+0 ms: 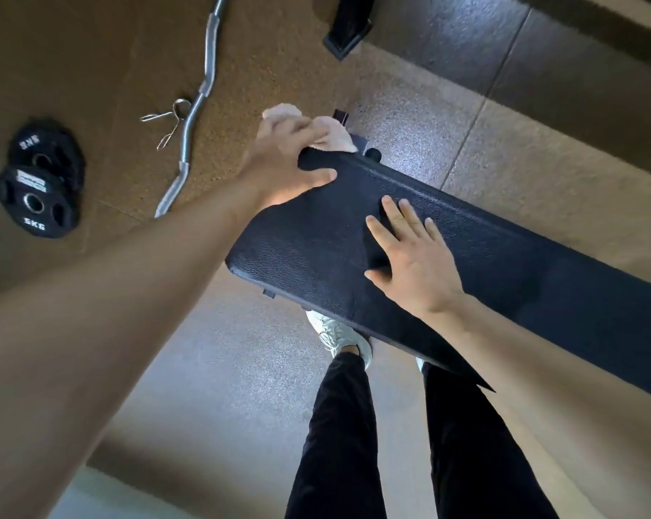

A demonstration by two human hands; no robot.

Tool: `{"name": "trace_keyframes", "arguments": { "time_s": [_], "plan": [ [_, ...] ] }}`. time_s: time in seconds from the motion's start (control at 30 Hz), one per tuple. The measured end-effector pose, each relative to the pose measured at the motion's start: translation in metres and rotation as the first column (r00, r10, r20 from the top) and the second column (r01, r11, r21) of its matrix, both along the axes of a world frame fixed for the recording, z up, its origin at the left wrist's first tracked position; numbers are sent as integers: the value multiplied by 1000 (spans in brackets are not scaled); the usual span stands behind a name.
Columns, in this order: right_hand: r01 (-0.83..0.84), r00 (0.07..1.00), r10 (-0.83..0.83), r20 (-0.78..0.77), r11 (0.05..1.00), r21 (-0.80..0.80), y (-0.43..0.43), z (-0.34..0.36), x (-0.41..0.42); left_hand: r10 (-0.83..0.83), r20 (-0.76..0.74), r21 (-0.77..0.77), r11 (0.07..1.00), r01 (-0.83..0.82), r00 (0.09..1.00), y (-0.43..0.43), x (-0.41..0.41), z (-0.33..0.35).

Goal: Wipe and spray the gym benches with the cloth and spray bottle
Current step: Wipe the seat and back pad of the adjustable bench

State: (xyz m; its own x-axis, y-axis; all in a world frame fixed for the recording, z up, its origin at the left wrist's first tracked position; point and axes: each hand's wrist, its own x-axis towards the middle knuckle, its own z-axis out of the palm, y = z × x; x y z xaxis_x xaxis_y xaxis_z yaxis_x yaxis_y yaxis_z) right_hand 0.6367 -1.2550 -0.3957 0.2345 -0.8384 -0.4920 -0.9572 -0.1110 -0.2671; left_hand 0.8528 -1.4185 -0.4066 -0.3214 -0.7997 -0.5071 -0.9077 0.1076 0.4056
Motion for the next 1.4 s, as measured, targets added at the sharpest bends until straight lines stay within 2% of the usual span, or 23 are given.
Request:
{"name": "trace_keyframes", "arguments": {
  "time_s": [0.1,0.23,0.33,0.43,0.6,0.83,1.07,1.13,1.23,1.3,1.4],
  "plan": [
    [138,990,-139,-19,990,-41,16,9,-34,-195,125,-13,980,198,973,-8,-18,3],
    [301,949,-304,-83,952,-49,48,22,-79,-338,179,-24,937,348,924,7,-55,3],
    [402,899,-398,-182,916,-14,78,27,-108,-354,220,-45,927,372,909,25,-83,2],
    [480,862,-435,-259,866,143,104,22,-125,-338,298,-64,926,372,893,40,-107,1],
    [433,888,-382,-255,882,185,112,12,-126,-287,258,-104,941,322,923,66,-135,-5],
    [427,890,-391,-234,894,134,117,8,-130,-370,258,-133,901,412,892,103,-177,-9],
    [438,895,-424,-140,894,95,128,5,-138,-451,193,-119,871,477,872,117,-203,-9],
    [533,846,-533,-9,846,32,142,9,-151,-479,185,-132,853,504,858,123,-213,-7],
    [714,700,-703,124,687,-140,174,12,-182,-511,176,-145,832,536,841,132,-232,-5],
    [763,639,-765,77,620,-183,198,11,-206,-542,174,-151,810,566,822,140,-247,-5],
    [806,566,-821,-70,569,-161,231,9,-241,-599,180,-163,764,624,780,153,-273,-6]
  ]
}}
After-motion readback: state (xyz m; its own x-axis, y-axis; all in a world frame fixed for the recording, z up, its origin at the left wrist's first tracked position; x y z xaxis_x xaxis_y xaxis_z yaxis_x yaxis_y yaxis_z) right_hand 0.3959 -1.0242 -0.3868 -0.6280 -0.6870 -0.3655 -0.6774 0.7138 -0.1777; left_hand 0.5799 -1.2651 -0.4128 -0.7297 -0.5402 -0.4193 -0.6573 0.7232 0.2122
